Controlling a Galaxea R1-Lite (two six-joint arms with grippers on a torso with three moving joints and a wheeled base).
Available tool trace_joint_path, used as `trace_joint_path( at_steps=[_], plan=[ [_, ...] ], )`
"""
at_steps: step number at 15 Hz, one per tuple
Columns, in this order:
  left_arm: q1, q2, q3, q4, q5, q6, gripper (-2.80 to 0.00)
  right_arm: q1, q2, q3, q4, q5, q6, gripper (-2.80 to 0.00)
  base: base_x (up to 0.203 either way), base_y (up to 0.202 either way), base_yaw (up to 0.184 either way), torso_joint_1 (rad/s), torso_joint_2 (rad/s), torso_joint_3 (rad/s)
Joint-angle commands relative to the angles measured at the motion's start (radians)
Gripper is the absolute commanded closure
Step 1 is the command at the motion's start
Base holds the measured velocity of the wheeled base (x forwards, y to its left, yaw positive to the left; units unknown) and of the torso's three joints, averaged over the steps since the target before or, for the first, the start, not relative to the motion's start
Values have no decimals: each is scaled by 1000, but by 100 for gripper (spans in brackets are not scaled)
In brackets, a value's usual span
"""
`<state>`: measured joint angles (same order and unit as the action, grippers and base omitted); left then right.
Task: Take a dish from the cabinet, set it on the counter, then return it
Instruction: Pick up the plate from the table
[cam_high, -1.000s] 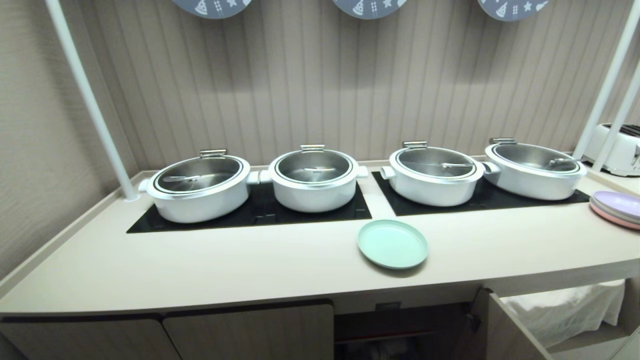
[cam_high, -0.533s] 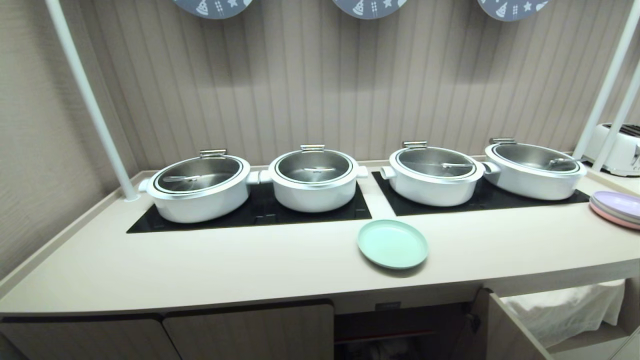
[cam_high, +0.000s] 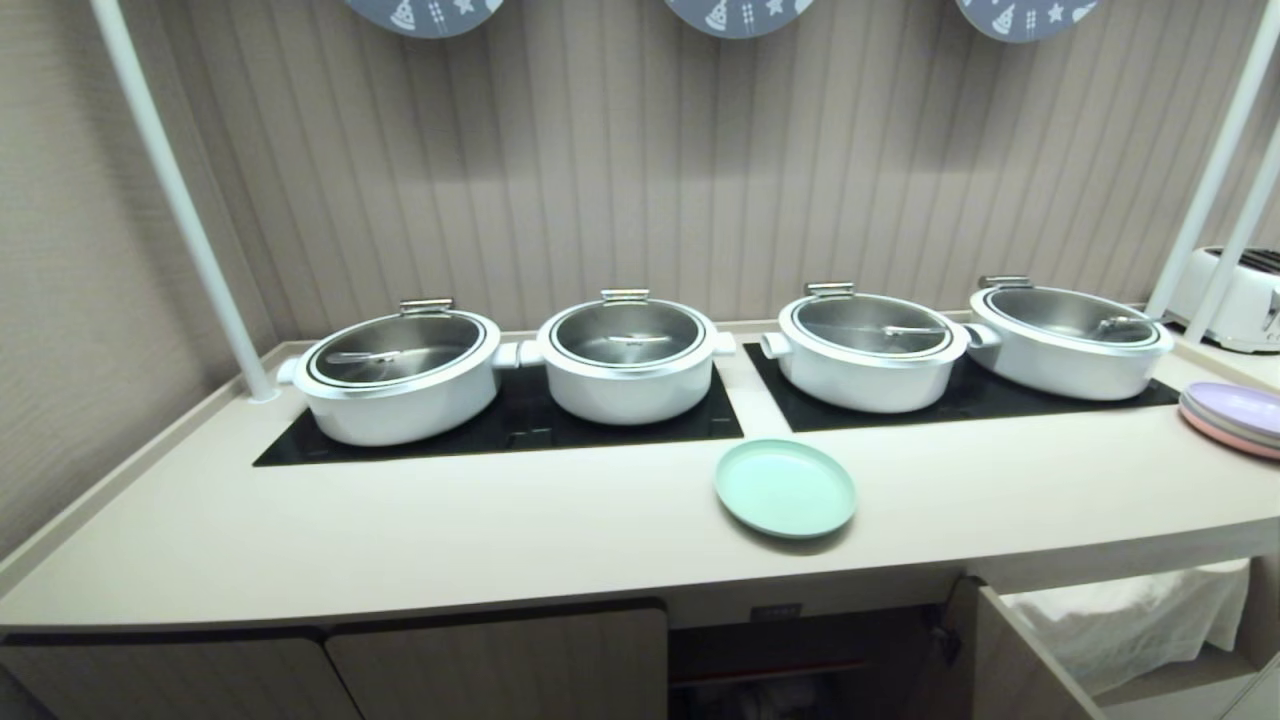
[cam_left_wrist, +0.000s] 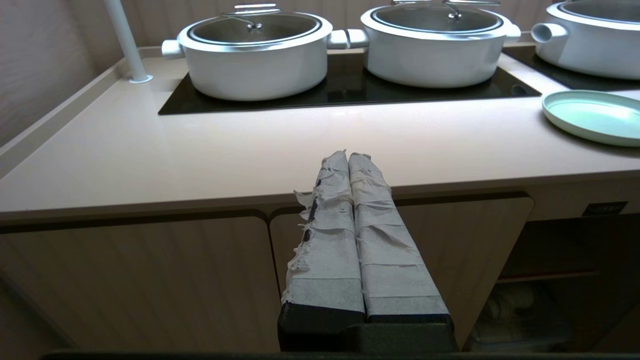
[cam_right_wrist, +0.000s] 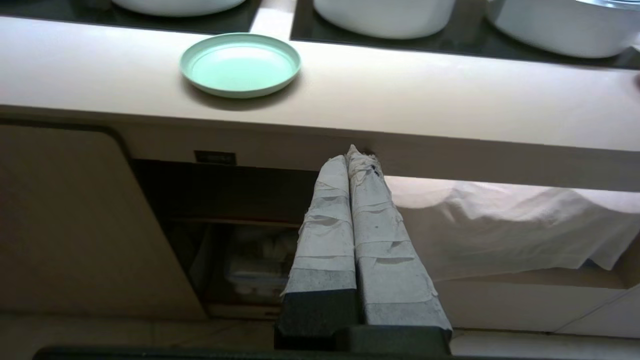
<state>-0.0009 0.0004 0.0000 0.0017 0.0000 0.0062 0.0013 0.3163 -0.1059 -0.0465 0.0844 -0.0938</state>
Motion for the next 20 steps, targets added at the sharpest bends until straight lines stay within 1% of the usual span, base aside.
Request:
trace_joint_path(
  at_steps=[1,3,5,8,10,13,20],
  plan=[
    [1,0,0,0,0,0,0,-1,142,-49,-1,30,0,0,0,0,0,0,0,0],
    [1,0,0,0,0,0,0,-1,260,-95,-8,55,-3,0,0,0,0,0,0,0],
    [-1,0,0,0,0,0,0,-1,397,-127,-57,62,-6,0,0,0,0,0,0,0],
    [1,0,0,0,0,0,0,2,612,-154,-218,68,-31,0,0,0,0,0,0,0],
    [-1,0,0,0,0,0,0,6,740,-203,-292,76,-54,0,0,0,0,0,0,0],
    [0,0,0,0,0,0,0,14,887,-297,-321,81,-64,0,0,0,0,0,0,0],
    [1,0,0,0,0,0,0,16,1158,-522,-326,83,-60,0,0,0,0,0,0,0]
  ],
)
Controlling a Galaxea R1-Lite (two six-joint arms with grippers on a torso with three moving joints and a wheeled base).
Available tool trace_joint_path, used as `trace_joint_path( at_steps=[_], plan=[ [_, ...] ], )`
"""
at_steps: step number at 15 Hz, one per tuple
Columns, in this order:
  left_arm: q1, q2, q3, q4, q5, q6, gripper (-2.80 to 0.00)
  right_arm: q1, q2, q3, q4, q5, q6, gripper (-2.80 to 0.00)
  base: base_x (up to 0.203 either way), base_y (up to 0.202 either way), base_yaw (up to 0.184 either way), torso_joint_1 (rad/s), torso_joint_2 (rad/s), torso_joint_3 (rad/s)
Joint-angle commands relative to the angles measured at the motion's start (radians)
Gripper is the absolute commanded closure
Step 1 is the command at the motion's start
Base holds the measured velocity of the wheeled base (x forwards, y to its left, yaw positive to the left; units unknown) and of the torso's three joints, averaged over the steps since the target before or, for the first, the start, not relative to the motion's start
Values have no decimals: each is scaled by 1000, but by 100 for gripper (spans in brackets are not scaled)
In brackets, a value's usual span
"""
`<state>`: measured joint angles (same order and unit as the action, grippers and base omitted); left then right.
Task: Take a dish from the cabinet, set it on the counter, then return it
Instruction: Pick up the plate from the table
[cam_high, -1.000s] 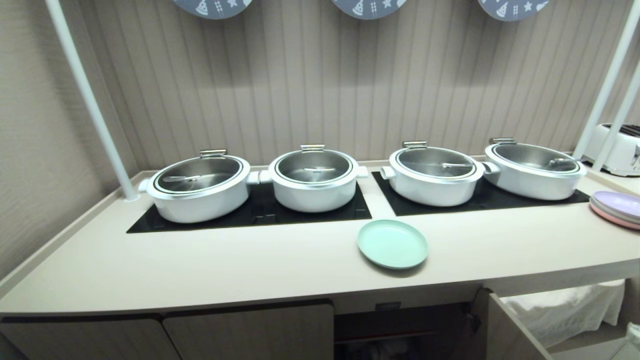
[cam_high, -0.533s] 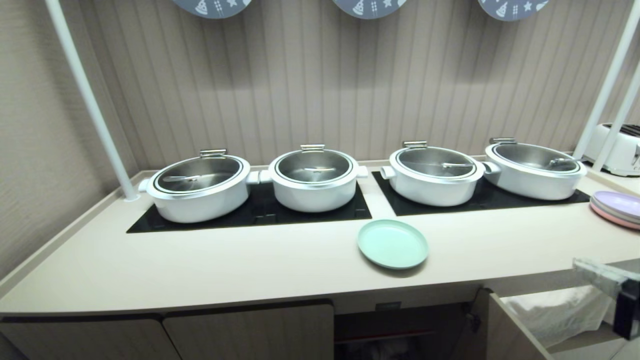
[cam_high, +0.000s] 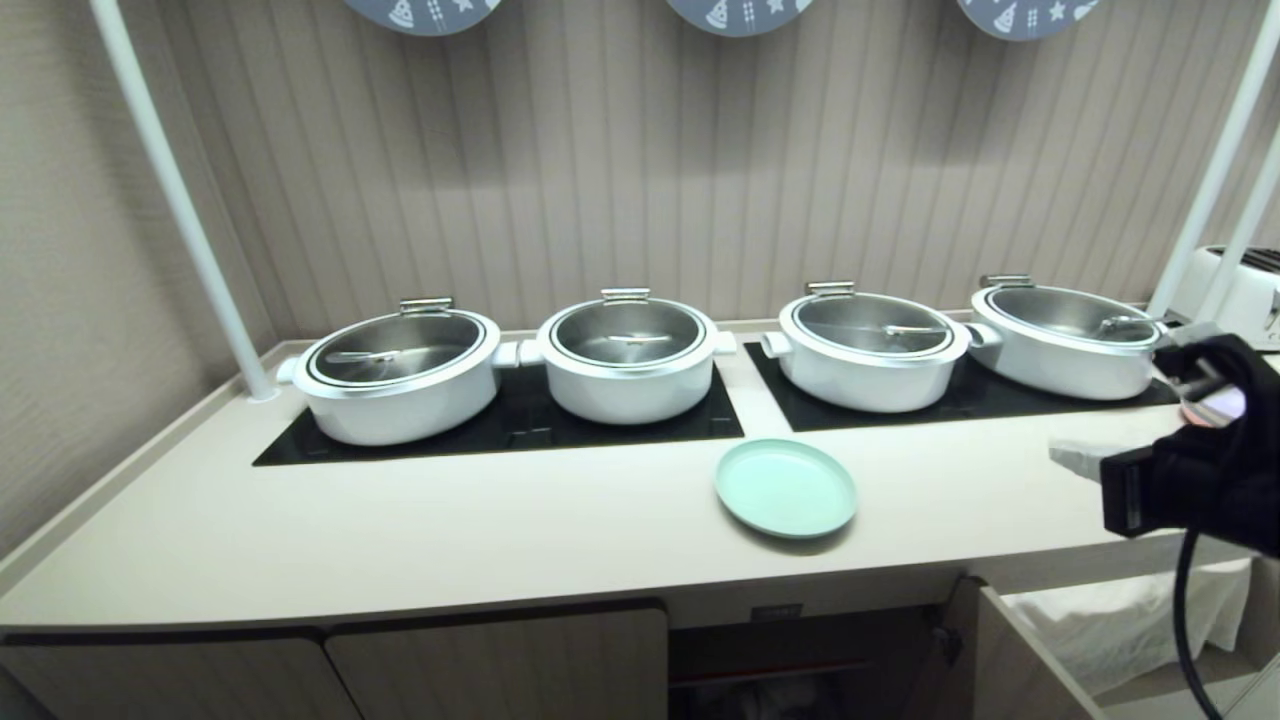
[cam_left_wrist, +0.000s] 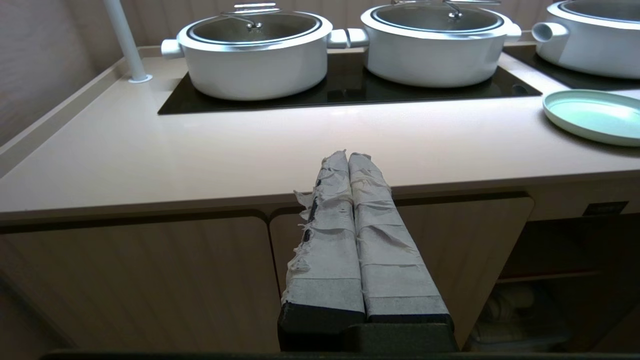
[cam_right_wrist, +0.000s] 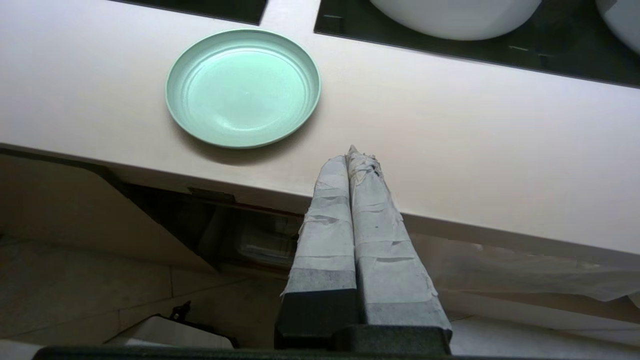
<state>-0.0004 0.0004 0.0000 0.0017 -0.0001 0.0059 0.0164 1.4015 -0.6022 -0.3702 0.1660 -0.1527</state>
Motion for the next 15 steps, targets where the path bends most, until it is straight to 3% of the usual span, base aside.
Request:
trace_joint_path(
  at_steps=[1,6,15],
  plan=[
    [-1,0,0,0,0,0,0,2,102,-49,1,2,1,0,0,0,0,0,0,0],
    [0,0,0,0,0,0,0,30,231,-190,107,2,10,0,0,0,0,0,0,0],
    [0,0,0,0,0,0,0,43,476,-529,454,-3,9,0,0,0,0,0,0,0]
  ],
)
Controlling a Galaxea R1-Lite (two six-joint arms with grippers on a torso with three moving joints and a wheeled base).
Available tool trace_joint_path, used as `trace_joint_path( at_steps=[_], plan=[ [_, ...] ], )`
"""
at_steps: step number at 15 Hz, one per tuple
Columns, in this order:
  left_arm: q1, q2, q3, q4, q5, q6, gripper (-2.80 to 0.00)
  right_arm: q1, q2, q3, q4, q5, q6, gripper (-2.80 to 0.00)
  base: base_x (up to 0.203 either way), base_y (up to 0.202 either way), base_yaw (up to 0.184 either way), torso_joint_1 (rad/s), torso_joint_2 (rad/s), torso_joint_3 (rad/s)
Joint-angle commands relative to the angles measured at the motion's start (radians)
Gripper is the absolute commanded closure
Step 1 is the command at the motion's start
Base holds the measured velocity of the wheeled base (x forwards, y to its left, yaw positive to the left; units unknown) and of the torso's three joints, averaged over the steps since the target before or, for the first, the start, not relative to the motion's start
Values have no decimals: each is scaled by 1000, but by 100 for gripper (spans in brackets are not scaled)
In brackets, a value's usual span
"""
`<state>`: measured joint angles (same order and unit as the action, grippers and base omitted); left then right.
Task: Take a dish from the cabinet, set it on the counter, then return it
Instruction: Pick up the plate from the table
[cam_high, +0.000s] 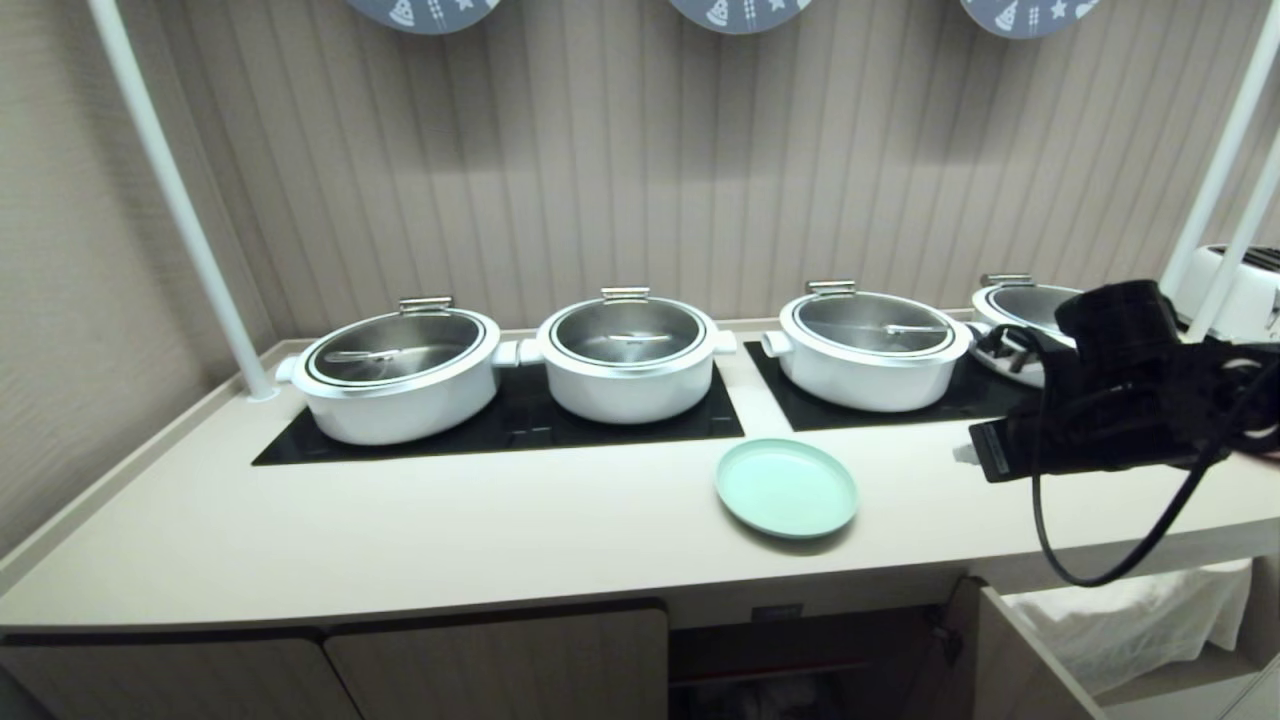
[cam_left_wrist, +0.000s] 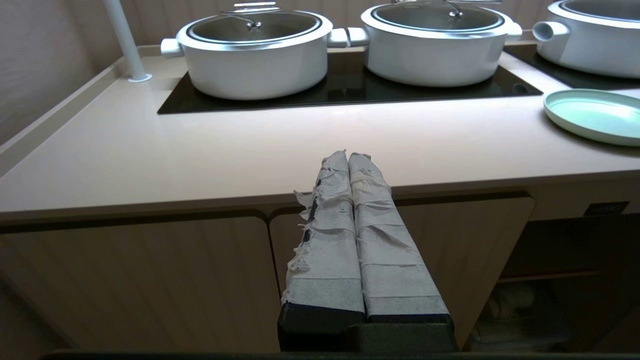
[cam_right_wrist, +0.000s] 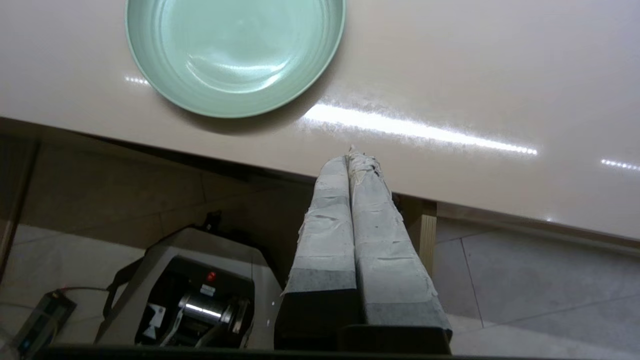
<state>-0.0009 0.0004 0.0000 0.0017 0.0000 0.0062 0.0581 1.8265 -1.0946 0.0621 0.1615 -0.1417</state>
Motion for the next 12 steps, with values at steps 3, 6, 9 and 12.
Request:
trace_joint_path(
  at_steps=[3,6,9,12],
  plan=[
    [1,0,0,0,0,0,0,14,144,-147,126,1,13,0,0,0,0,0,0,0],
    [-1,0,0,0,0,0,0,48,236,-277,181,-2,102,0,0,0,0,0,0,0],
    [1,0,0,0,0,0,0,63,329,-403,235,-15,130,0,0,0,0,0,0,0],
    [0,0,0,0,0,0,0,63,409,-552,297,-20,135,0,0,0,0,0,0,0]
  ],
)
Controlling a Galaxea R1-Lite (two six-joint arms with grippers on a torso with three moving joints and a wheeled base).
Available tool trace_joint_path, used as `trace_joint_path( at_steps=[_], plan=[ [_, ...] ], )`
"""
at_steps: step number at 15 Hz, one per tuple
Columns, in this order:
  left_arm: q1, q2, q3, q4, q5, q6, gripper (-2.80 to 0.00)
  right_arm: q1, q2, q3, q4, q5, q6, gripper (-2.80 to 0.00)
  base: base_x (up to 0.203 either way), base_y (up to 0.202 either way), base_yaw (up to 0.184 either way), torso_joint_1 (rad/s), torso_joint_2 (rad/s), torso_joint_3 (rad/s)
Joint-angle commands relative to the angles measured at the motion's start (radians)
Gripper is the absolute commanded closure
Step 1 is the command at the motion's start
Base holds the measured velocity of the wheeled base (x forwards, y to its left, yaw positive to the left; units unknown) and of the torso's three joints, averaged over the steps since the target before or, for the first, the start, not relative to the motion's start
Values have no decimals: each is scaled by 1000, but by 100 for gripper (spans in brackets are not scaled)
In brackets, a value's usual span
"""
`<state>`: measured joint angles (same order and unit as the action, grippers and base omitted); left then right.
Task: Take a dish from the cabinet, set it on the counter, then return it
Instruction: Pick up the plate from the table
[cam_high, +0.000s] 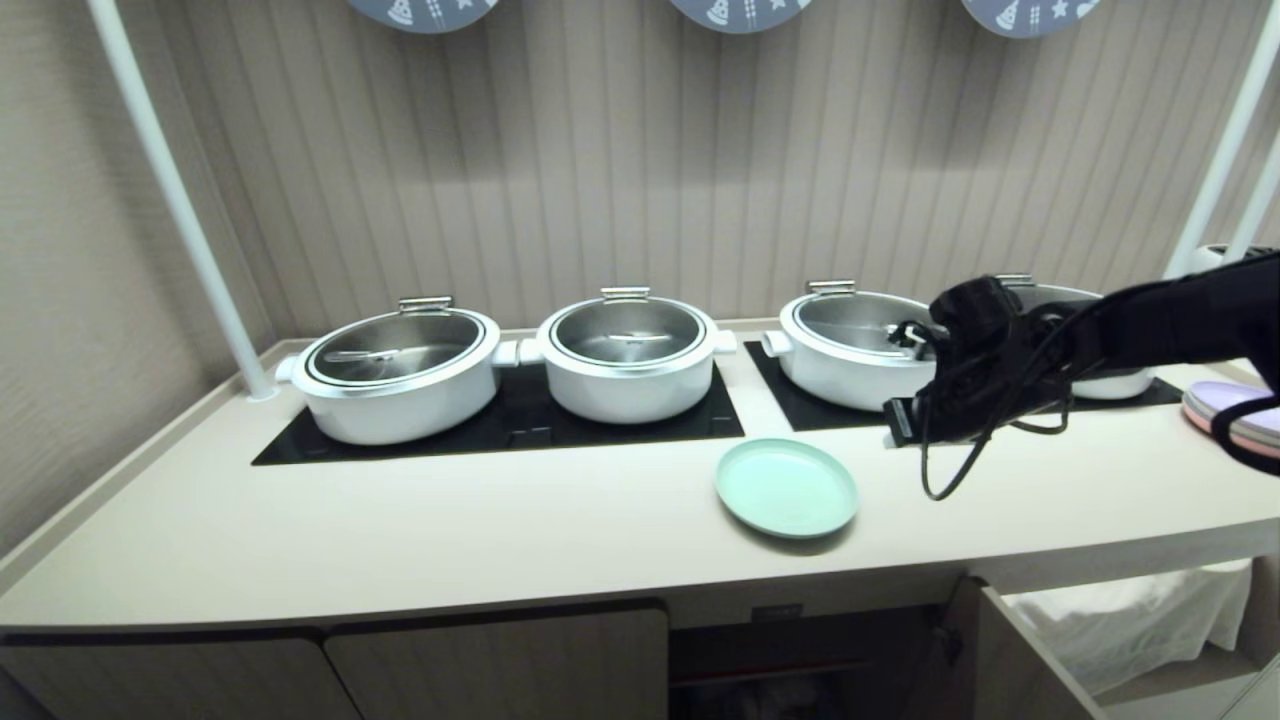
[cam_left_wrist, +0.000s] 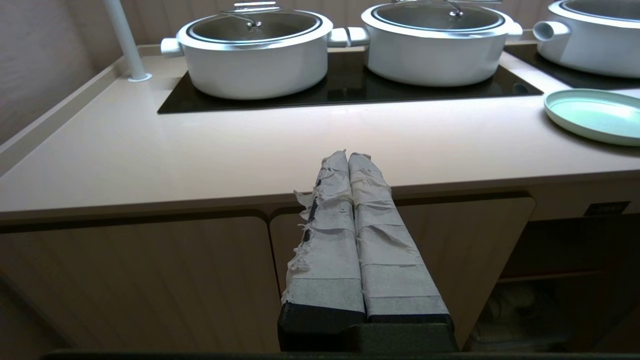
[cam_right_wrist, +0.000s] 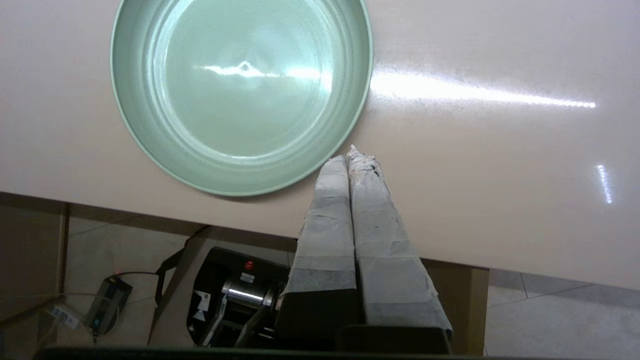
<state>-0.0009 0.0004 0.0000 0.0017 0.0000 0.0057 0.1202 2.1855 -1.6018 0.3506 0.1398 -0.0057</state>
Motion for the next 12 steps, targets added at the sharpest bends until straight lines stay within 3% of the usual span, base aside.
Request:
trace_joint_path(
  at_steps=[1,7,12],
  plan=[
    [1,0,0,0,0,0,0,1,78,-92,42,1,1,0,0,0,0,0,0,0],
    [1,0,0,0,0,0,0,-6,185,-306,188,0,57,0,0,0,0,0,0,0],
    [1,0,0,0,0,0,0,-8,224,-334,200,0,56,0,0,0,0,0,0,0]
  ],
)
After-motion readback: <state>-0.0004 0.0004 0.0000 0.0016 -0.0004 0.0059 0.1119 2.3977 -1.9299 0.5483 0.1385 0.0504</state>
